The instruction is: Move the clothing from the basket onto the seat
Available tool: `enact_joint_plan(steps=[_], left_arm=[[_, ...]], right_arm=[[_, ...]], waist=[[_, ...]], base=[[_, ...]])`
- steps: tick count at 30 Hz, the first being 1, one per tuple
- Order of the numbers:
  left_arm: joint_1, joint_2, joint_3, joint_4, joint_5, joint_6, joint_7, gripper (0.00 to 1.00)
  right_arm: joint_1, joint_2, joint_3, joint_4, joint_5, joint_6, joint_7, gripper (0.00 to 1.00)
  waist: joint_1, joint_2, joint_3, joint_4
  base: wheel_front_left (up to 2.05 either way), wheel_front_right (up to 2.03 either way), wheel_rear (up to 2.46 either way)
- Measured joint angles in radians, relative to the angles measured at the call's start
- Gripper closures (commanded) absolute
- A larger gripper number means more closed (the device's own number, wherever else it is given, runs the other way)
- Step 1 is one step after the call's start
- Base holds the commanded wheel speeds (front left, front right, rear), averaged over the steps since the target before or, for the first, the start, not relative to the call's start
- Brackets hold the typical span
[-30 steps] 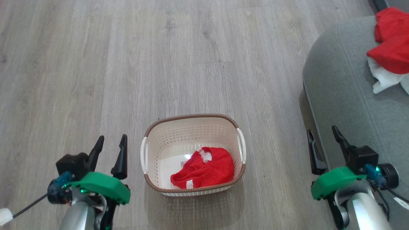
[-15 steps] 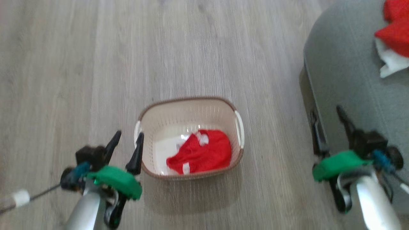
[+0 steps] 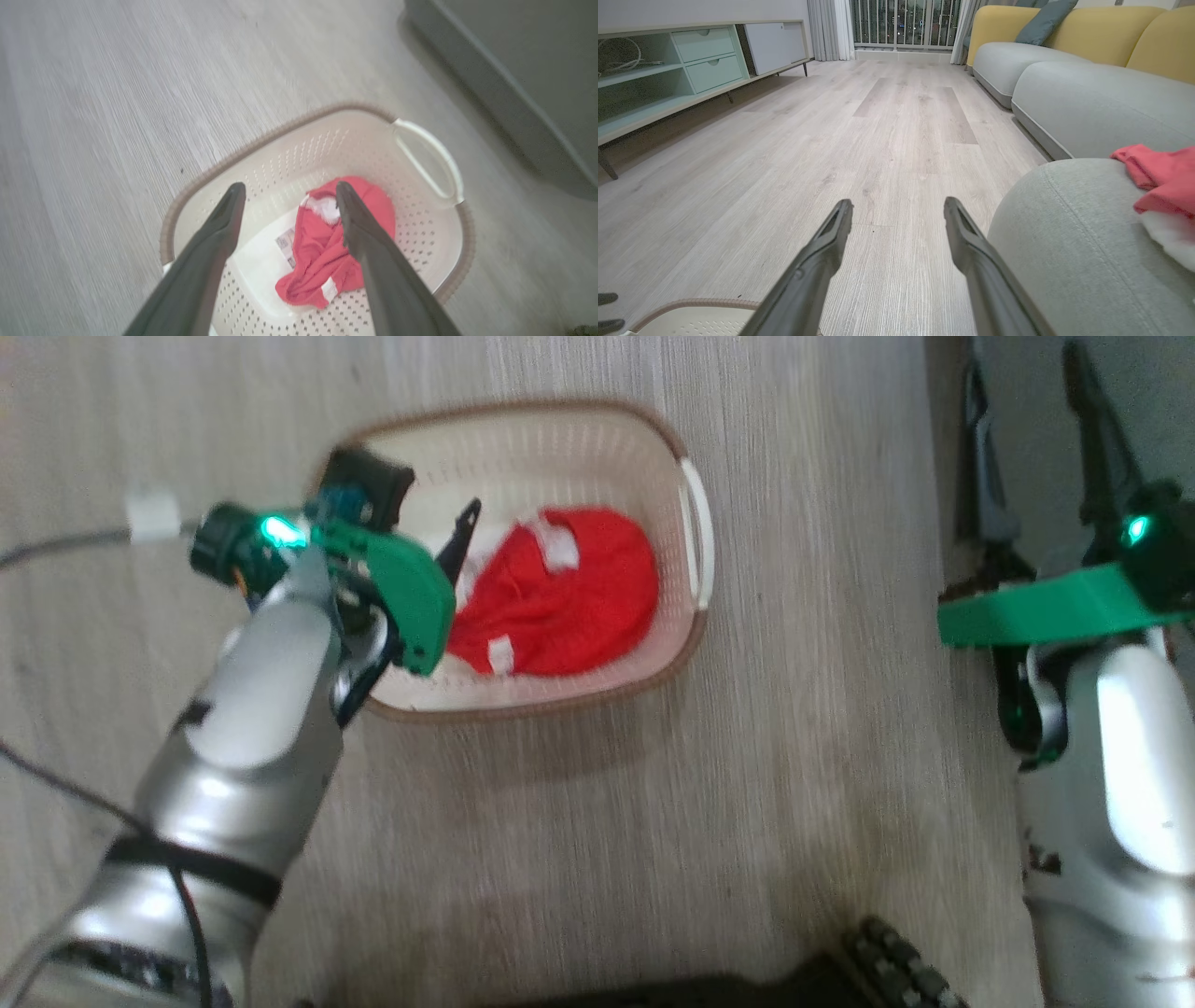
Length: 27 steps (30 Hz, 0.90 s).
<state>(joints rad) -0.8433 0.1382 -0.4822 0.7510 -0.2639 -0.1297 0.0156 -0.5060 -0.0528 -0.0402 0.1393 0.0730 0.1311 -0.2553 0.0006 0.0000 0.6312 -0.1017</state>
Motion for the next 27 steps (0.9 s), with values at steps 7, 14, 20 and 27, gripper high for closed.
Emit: enact_joint_plan(steps=[7,14,20,27], left_arm=[[-0.148,-0.002,-0.045,0.149,-0.052,0.000,0.099,0.00],[-0.254,0.014,-0.084,0.293,-0.080,0.000,0.200,0.00],[-0.311,0.037,-0.108,0.372,-0.080,0.000,0.226,0.00],[-0.318,0.034,-0.160,0.463,-0.067,0.000,0.240,0.00]], right_arm=[[-0.070,-0.001,0.051,-0.030,0.042,0.000,0.000,0.00],[-0.124,-0.001,0.091,-0.062,0.096,0.000,0.000,0.00],[-0.123,-0.001,0.095,-0.075,0.120,0.000,0.000,0.00],[-0.080,-0.001,0.076,-0.102,0.151,0.000,0.000,0.00]], waist=[[-0.0002,0.0000,0.166,-0.042],[-0.0004,0.0000,0.309,-0.114],[-0.0004,0.0000,0.387,-0.178],[-0.0006,0.0000,0.423,-0.211]], base=[[0.00,0.00,0.00],[0.00,0.00,0.00],[0.00,0.00,0.00],[0.00,0.00,0.00]])
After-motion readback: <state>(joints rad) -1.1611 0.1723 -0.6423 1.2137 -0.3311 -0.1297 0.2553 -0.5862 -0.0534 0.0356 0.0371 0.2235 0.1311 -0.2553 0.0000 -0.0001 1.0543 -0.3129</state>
